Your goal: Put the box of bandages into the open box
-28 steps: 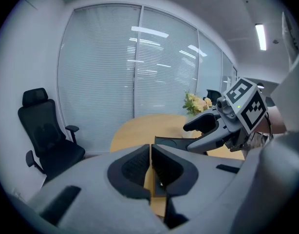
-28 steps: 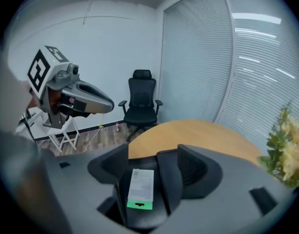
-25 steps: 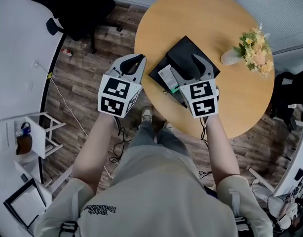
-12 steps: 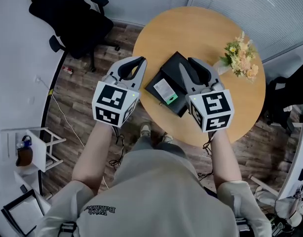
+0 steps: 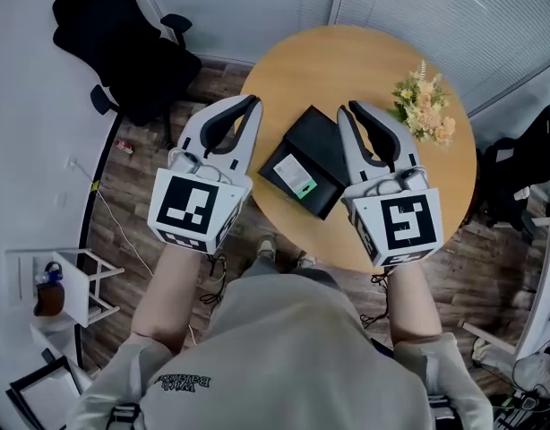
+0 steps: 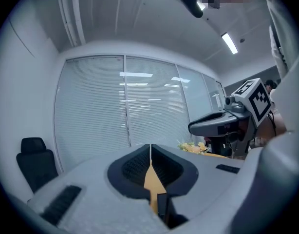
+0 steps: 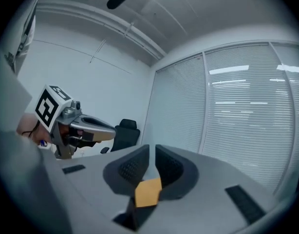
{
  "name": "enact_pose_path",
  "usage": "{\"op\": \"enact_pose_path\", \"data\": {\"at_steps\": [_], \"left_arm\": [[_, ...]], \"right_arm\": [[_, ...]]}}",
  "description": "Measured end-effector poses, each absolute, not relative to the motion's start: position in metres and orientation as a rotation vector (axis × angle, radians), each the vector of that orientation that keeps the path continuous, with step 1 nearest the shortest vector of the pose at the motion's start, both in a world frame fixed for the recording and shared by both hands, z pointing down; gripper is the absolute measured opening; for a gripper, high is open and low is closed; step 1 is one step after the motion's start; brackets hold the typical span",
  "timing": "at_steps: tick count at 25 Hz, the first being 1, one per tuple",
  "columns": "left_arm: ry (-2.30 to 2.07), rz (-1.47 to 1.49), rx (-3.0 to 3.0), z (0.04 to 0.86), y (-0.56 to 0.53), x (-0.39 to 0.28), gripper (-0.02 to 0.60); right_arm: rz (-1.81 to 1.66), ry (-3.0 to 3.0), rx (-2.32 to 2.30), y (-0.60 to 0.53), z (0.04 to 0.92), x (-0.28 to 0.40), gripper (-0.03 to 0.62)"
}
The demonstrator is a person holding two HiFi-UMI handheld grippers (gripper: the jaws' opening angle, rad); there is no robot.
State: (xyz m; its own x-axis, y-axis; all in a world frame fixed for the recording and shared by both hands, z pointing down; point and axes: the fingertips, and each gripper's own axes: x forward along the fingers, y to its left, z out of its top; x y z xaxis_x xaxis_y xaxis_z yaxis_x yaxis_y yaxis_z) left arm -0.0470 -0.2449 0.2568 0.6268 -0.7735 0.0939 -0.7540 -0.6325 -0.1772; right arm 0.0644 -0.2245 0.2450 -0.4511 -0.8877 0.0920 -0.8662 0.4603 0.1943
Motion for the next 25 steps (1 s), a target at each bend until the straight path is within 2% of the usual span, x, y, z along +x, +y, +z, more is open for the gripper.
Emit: {"op": "enact_pose_path", "data": {"at_steps": [10, 25], "left_arm": [[1.251, -0.167, -2.697, 0.229, -0.213, -0.029, 0.029], [1.225, -0.203, -2.742, 0.248, -0.179, -0.017, 0.029]], "right_arm": [[-0.144, -2.617, 1.604, -0.191, 0.221, 0.085, 0.040], [-0.157, -2.588, 1.576, -0.153, 0.231, 0.098, 0.038]]}}
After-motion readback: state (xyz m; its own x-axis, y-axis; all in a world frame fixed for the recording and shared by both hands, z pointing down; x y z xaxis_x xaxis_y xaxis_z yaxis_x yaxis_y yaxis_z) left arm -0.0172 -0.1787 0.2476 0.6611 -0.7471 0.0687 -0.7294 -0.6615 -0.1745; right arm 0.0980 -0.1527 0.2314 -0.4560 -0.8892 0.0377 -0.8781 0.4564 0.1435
